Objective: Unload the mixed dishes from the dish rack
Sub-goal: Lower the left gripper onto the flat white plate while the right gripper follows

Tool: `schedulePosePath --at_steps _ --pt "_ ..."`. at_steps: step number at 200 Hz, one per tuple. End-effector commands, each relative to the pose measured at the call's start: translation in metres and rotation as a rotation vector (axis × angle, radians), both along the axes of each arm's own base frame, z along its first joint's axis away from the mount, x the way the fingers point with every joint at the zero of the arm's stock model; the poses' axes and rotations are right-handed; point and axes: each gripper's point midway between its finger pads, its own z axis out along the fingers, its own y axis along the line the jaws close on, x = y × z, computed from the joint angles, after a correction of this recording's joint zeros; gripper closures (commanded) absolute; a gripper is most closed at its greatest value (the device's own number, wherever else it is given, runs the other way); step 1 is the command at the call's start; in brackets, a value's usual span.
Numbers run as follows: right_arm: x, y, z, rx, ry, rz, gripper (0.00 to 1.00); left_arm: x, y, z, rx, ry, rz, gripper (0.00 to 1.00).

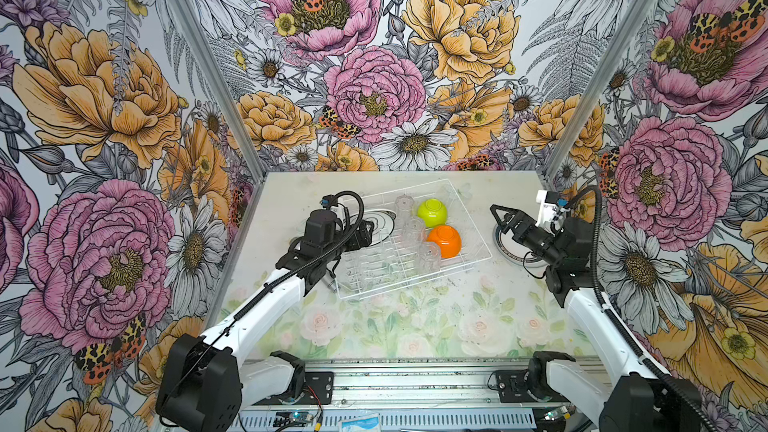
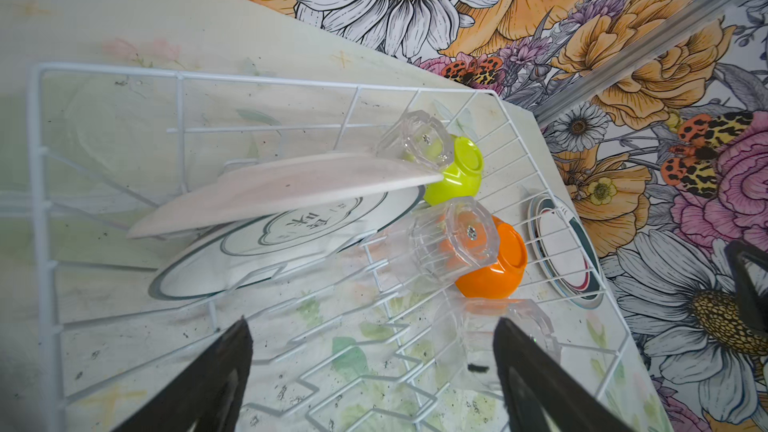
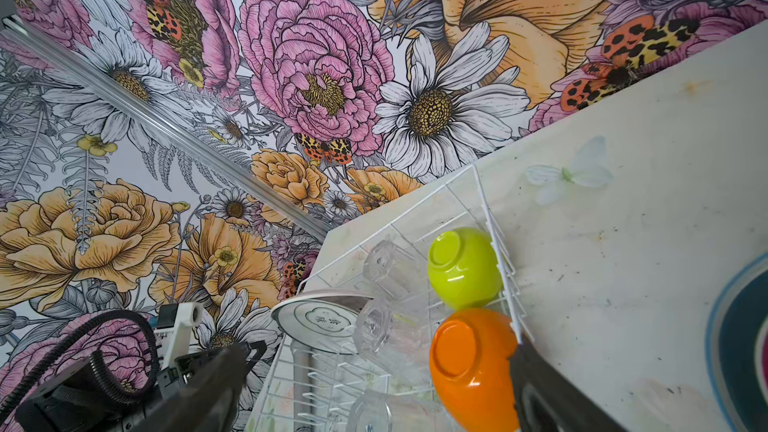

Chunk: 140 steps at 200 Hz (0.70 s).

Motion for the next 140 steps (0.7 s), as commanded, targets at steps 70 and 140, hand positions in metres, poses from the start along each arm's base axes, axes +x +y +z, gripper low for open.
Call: schedulePosePath --at_steps 70,140 --pt "0.005 0.007 0.01 -0.043 -0.027 0.057 0.01 0.014 0.036 -0.021 0.251 0.008 0.115 0.09" --pt "0.003 0.009 0.011 -0.045 -0.027 0.069 0.01 0.032 0.024 -0.029 0.299 -0.03 0.037 0.07"
